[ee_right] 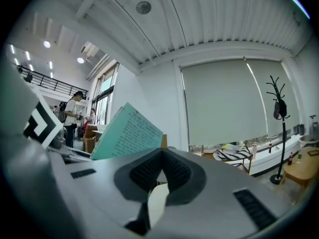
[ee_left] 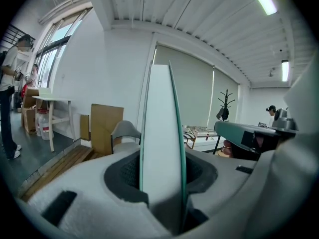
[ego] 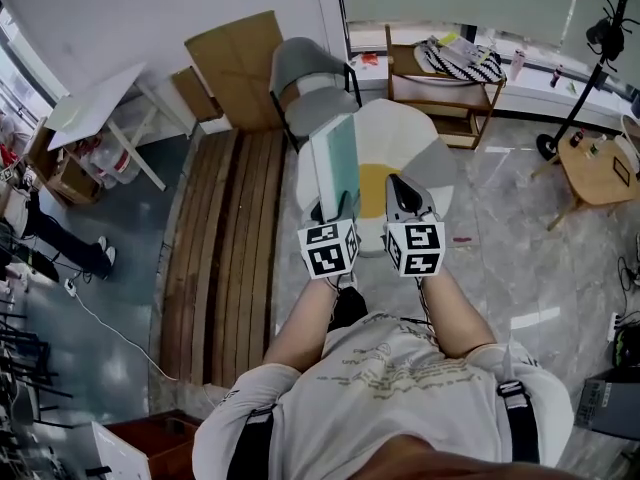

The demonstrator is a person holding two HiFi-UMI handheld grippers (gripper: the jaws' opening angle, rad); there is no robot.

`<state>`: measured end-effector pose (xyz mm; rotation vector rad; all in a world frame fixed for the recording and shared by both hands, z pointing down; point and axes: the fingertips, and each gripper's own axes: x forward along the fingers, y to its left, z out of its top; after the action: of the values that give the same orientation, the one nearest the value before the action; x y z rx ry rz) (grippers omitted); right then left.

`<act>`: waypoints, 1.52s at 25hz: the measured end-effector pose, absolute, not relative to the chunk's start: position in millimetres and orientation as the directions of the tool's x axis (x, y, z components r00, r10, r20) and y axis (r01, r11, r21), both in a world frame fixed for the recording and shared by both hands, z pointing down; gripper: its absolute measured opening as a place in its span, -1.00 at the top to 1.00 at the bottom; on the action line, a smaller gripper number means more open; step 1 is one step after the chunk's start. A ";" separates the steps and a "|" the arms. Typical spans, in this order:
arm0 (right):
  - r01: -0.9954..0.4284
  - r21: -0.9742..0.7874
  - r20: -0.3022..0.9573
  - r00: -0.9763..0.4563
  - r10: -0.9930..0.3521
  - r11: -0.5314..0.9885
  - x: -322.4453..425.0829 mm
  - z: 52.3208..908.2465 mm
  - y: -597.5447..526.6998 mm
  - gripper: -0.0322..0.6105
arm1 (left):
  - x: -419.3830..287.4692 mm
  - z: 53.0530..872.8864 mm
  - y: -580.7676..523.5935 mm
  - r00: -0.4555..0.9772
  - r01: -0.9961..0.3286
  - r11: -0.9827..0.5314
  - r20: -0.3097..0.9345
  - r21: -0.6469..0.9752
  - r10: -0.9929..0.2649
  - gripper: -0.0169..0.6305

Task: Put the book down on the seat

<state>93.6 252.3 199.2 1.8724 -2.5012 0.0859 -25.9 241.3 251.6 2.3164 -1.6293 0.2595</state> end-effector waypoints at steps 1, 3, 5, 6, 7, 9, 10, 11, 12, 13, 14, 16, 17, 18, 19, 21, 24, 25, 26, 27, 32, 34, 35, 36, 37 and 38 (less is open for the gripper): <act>-0.960 -0.033 0.045 -0.280 -0.959 0.278 93.3 197.5 245.3 0.82 | -25.9 249.4 233.4 0.346 -0.938 -0.318 0.311 0.137 -0.885 0.43; -0.962 -0.038 0.054 -0.272 -0.961 0.271 93.1 196.2 229.0 0.82 | -26.1 245.4 217.4 0.355 -0.935 -0.329 0.309 0.135 -0.882 0.43; -0.964 -0.043 0.078 -0.267 -0.961 0.264 91.4 197.8 209.9 0.82 | -26.8 243.6 200.5 0.366 -0.930 -0.340 0.314 0.136 -0.876 0.43; -0.964 -0.045 0.088 -0.267 -0.960 0.264 89.4 197.9 200.7 0.82 | -28.0 243.0 191.8 0.372 -0.928 -0.346 0.316 0.138 -0.873 0.43; -0.963 -0.047 0.091 -0.267 -0.959 0.264 87.0 197.1 191.9 0.82 | -29.8 242.4 182.9 0.377 -0.926 -0.350 0.317 0.141 -0.870 0.43; -0.964 -0.048 0.086 -0.265 -0.960 0.261 82.9 193.7 173.4 0.82 | -33.3 240.3 163.2 0.385 -0.923 -0.358 0.314 0.142 -0.868 0.43; -0.965 -0.048 0.084 -0.261 -0.962 0.258 81.3 191.9 163.1 0.82 | -34.7 238.6 152.3 0.389 -0.921 -0.363 0.312 0.139 -0.867 0.43; -0.966 -0.048 0.084 -0.258 -0.962 0.255 79.5 190.1 152.4 0.82 | -36.2 236.7 141.1 0.393 -0.920 -0.368 0.311 0.137 -0.865 0.43; -0.967 -0.050 0.086 -0.254 -0.963 0.251 77.3 188.4 141.5 0.82 | -38.0 234.9 130.0 0.398 -0.917 -0.374 0.311 0.135 -0.863 0.43; -0.968 -0.051 0.088 -0.251 -0.964 0.247 74.5 186.6 130.9 0.82 | -40.2 233.5 119.2 0.404 -0.915 -0.381 0.312 0.134 -0.860 0.43; -0.968 -0.048 0.088 -0.248 -0.965 0.245 71.2 184.7 120.9 0.82 | -42.7 232.8 108.7 0.410 -0.912 -0.387 0.313 0.136 -0.857 0.43; -0.970 -0.036 0.086 -0.244 -0.966 0.241 64.8 181.4 102.1 0.82 | -47.5 233.9 88.2 0.421 -0.907 -0.396 0.315 0.145 -0.850 0.43; -0.971 -0.031 0.085 -0.240 -0.967 0.238 62.6 180.9 93.3 0.82 | -49.1 235.2 78.4 0.428 -0.904 -0.400 0.315 0.151 -0.847 0.43; -0.972 -0.028 0.085 -0.236 -0.968 0.234 61.2 181.3 84.7 0.82 | -49.8 236.7 69.0 0.435 -0.900 -0.406 0.314 0.157 -0.844 0.43; -0.973 -0.026 0.087 -0.231 -0.969 0.230 60.5 182.7 76.2 0.82 | -49.8 238.3 60.0 0.443 -0.897 -0.412 0.312 0.161 -0.841 0.43; -0.975 -0.021 0.098 -0.221 -0.970 0.220 59.2 187.9 59.2 0.82 | -48.8 241.6 43.4 0.457 -0.889 -0.426 0.307 0.167 -0.835 0.43; -0.976 -0.019 0.116 -0.218 -0.969 0.217 51.3 197.0 35.1 0.82 | -52.2 245.7 20.9 0.473 -0.881 -0.441 0.301 0.172 -0.828 0.43; -0.976 -0.022 0.119 -0.218 -0.969 0.217 47.6 199.0 27.3 0.82 | -54.5 246.8 12.8 0.476 -0.879 -0.444 0.301 0.172 -0.826 0.43; -0.976 -0.024 0.121 -0.218 -0.968 0.217 44.2 200.1 19.6 0.82 | -56.7 247.5 4.2 0.479 -0.878 -0.447 0.303 0.172 -0.824 0.43; -0.976 -0.026 0.120 -0.217 -0.969 0.216 41.6 200.6 12.4 0.82 | -58.5 248.2 -4.0 0.482 -0.876 -0.450 0.305 0.172 -0.821 0.43; -0.978 -0.059 0.105 -0.205 -0.973 0.199 40.4 203.5 -12.1 0.82 | -59.8 255.2 -30.8 0.509 -0.861 -0.474 0.314 0.185 -0.801 0.43; -0.974 -0.082 0.104 -0.219 -0.970 0.211 39.7 208.2 -17.9 0.82 | -58.2 262.1 -35.1 0.514 -0.858 -0.479 0.326 0.187 -0.793 0.43; -0.971 -0.095 0.102 -0.227 -0.969 0.218 39.4 209.1 -20.5 0.82 | -57.4 265.7 -36.0 0.516 -0.856 -0.481 0.335 0.188 -0.788 0.43; -0.968 -0.110 0.094 -0.235 -0.968 0.224 39.1 208.3 -22.7 0.82 | -57.3 269.2 -36.3 0.517 -0.856 -0.481 0.344 0.190 -0.784 0.43; -0.965 -0.124 0.084 -0.242 -0.967 0.231 38.1 206.4 -24.4 0.82 | -58.2 272.3 -36.5 0.516 -0.856 -0.480 0.351 0.192 -0.781 0.43; -0.962 -0.133 0.075 -0.251 -0.965 0.240 36.1 204.4 -26.7 0.82 | -60.4 275.1 -37.3 0.513 -0.858 -0.475 0.356 0.194 -0.781 0.43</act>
<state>36.1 -26.7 204.4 1.9354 -2.4916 0.2393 -60.4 -37.3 275.1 2.4118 -1.3625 0.3107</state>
